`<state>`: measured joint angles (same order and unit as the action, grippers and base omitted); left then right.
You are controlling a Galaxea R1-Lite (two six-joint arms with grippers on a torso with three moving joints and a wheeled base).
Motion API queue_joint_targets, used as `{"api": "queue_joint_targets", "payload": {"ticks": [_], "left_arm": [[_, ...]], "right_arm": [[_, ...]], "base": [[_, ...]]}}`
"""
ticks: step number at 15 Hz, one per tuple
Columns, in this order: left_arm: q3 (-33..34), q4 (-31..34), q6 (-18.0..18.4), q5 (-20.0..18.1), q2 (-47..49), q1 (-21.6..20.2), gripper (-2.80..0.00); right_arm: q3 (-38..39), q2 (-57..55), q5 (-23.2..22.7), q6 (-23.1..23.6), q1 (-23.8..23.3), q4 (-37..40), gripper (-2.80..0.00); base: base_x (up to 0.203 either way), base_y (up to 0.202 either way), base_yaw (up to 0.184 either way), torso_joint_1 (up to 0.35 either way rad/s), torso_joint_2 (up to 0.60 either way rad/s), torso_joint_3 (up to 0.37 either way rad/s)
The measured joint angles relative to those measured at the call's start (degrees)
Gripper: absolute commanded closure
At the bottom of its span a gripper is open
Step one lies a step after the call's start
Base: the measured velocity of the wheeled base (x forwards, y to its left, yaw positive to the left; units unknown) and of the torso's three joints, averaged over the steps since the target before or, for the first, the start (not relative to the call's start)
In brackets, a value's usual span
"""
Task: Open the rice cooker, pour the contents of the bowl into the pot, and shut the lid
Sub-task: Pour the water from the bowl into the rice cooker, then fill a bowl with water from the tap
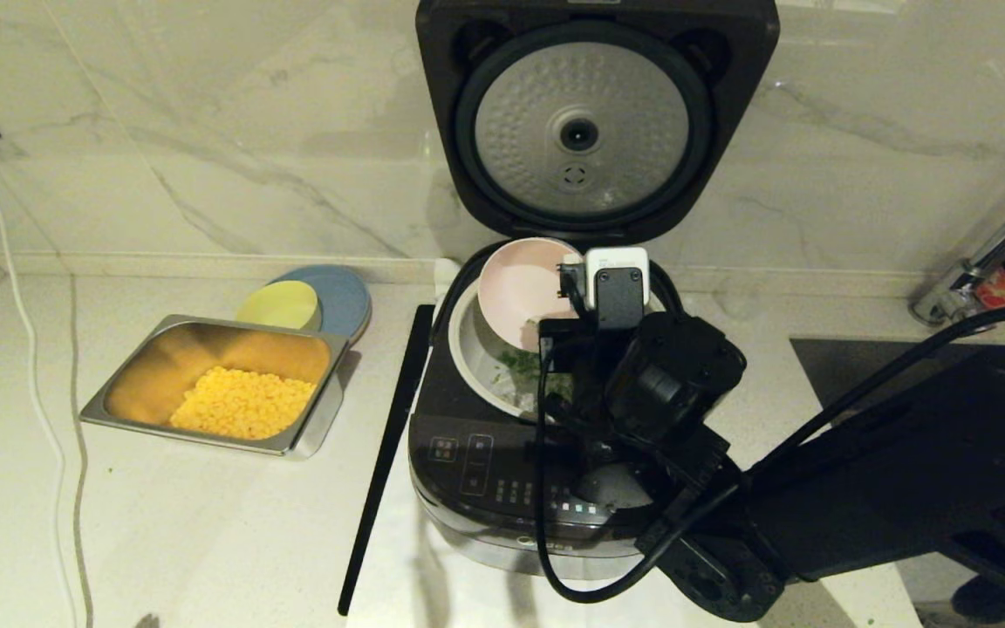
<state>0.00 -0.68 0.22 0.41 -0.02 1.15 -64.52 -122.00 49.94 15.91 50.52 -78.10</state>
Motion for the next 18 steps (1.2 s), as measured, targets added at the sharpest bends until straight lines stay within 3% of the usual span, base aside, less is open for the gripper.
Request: {"api": "queue_joint_targets", "payload": {"ticks": [5, 10, 13, 16, 18], "left_arm": [[0.0, 0.0, 0.0, 0.0, 0.0, 0.0, 0.0], [0.0, 0.02, -0.01, 0.0, 0.0, 0.0, 0.0], [0.0, 0.02, 0.0, 0.0, 0.0, 0.0, 0.0], [0.0, 0.02, 0.0, 0.0, 0.0, 0.0, 0.0], [0.0, 0.0, 0.0, -0.01, 0.0, 0.0, 0.0]], "right_arm": [[-3.07, 8.07, -0.02, -2.73, -0.49, 17.52, 0.0], [-11.48, 16.83, -1.18, -14.77, -0.93, 46.93, 0.0], [-15.56, 21.48, -6.86, -26.07, -2.08, 67.98, 0.0], [-17.92, 27.03, -16.67, -36.33, -4.91, 87.33, 0.0], [-17.76, 31.05, -22.08, -39.7, -7.97, 95.67, 0.0]], "base": [[0.0, 0.0, 0.0, 0.0, 0.0, 0.0], [0.0, 0.0, 0.0, 0.0, 0.0, 0.0], [0.0, 0.0, 0.0, 0.0, 0.0, 0.0], [0.0, 0.0, 0.0, 0.0, 0.0, 0.0], [0.0, 0.0, 0.0, 0.0, 0.0, 0.0]]}}
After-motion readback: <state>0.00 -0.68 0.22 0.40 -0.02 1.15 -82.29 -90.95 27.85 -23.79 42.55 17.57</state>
